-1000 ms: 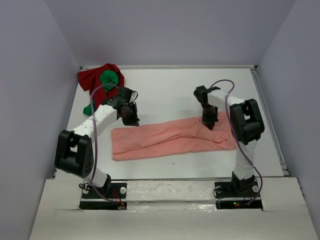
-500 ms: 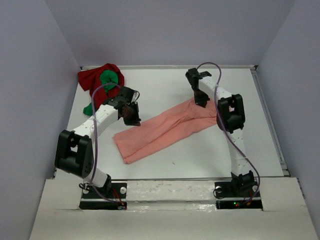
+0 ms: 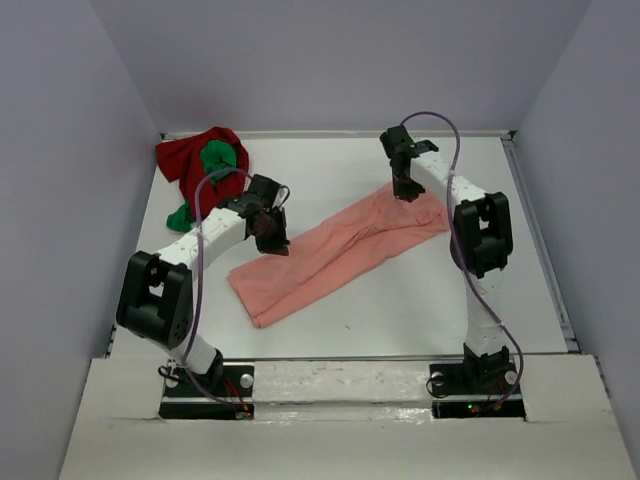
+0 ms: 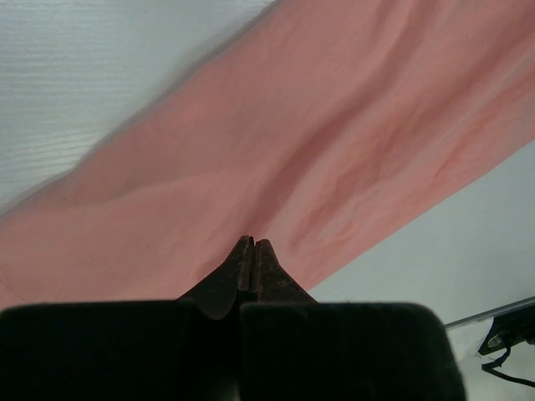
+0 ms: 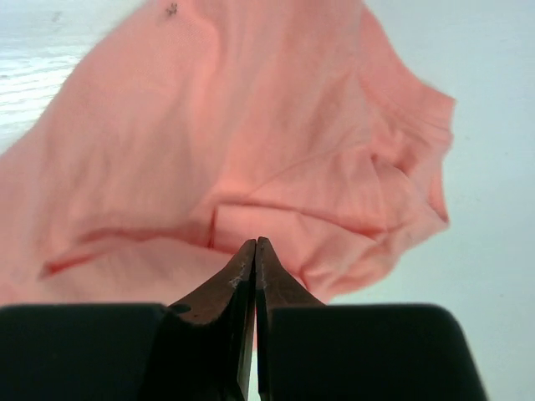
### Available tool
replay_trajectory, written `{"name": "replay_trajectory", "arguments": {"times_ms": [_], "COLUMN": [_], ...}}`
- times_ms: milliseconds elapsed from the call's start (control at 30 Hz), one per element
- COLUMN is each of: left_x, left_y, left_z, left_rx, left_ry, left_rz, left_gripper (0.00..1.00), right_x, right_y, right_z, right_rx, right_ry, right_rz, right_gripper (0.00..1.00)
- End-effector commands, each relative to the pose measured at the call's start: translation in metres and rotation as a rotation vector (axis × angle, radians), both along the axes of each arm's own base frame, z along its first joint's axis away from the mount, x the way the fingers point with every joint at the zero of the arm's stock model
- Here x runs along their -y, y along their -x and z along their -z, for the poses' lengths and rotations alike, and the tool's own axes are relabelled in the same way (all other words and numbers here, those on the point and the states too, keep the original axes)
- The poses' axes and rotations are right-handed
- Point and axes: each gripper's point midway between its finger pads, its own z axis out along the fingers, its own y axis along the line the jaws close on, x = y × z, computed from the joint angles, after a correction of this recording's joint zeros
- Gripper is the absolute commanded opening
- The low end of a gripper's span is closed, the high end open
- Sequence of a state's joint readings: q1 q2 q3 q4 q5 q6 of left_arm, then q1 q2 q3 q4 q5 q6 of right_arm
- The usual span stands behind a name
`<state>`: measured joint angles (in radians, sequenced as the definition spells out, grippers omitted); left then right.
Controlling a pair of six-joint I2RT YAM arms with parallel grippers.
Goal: Fold and stack the t-shirts
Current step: Fold the tshirt
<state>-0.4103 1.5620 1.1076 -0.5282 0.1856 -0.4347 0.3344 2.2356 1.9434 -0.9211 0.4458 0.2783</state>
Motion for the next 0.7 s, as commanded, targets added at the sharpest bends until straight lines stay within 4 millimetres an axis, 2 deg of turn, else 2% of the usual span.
{"name": "replay_trajectory", "arguments": {"times_ms": [0, 133, 200, 333, 367, 400, 467, 533, 667], "left_x": [0.018, 0.031, 0.035, 0.04, 0.042, 0.043, 0.045, 0.047, 0.051], "left_y": [-0.007, -0.012, -0.016, -0.015, -0.015, -0.014, -0.013, -0.013, -0.01], "left_z": [-0.006, -0.014, -0.017, -0.009, -0.007, -0.006, -0.004, -0.002, 0.004], "left_rx": [0.008, 0.034, 0.043, 0.02, 0.015, 0.011, 0.005, 0.002, -0.009], "left_ry": [0.022, 0.024, 0.021, 0.021, 0.024, 0.026, 0.024, 0.025, 0.02], "left_rz": [0.024, 0.056, 0.066, 0.073, 0.081, 0.084, 0.085, 0.094, 0.125], "left_gripper": [0.0, 0.0, 0.0, 0.0, 0.0, 0.0, 0.0, 0.0, 0.0], "right_x": [0.002, 0.007, 0.008, 0.011, 0.013, 0.013, 0.023, 0.022, 0.027], "right_y": [-0.015, -0.007, 0.001, 0.018, 0.024, 0.028, 0.034, 0.047, 0.062], "right_z": [-0.065, -0.077, -0.075, -0.061, -0.057, -0.054, -0.048, -0.031, -0.013], "right_rx": [0.201, 0.218, 0.195, 0.157, 0.154, 0.158, 0.156, 0.105, 0.075], "right_ry": [-0.034, -0.031, -0.034, -0.042, -0.046, -0.065, -0.099, -0.177, -0.162], "right_rz": [-0.022, -0.005, 0.012, 0.033, 0.048, 0.079, 0.15, 0.208, 0.24], "right_gripper": [0.12, 0.13, 0.12, 0.07, 0.01, 0.0, 0.0, 0.0, 0.0]}}
